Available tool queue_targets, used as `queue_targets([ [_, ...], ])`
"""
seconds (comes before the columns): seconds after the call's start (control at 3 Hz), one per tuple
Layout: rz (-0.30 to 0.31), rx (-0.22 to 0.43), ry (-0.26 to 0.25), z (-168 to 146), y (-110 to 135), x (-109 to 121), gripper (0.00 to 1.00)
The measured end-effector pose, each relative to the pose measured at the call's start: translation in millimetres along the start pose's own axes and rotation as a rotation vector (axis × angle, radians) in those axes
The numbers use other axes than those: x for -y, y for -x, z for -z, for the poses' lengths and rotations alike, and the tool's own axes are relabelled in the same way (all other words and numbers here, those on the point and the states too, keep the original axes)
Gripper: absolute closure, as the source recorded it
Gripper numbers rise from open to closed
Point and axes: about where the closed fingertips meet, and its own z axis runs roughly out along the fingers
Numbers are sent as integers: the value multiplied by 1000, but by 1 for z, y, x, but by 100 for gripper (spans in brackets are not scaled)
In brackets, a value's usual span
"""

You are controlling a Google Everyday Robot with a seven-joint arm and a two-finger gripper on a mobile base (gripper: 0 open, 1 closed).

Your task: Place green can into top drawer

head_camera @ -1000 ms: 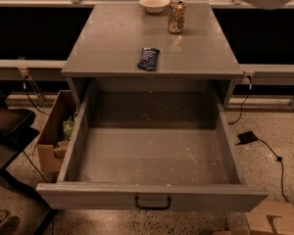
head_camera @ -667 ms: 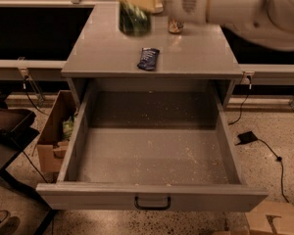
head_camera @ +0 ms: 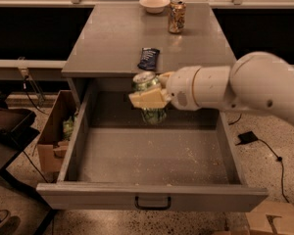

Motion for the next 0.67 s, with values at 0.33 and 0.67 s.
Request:
queue_targets([
  [0.33, 92, -32, -20, -69, -69, 21, 100],
  [0.67, 151, 53, -44, -107, -102, 41, 100],
])
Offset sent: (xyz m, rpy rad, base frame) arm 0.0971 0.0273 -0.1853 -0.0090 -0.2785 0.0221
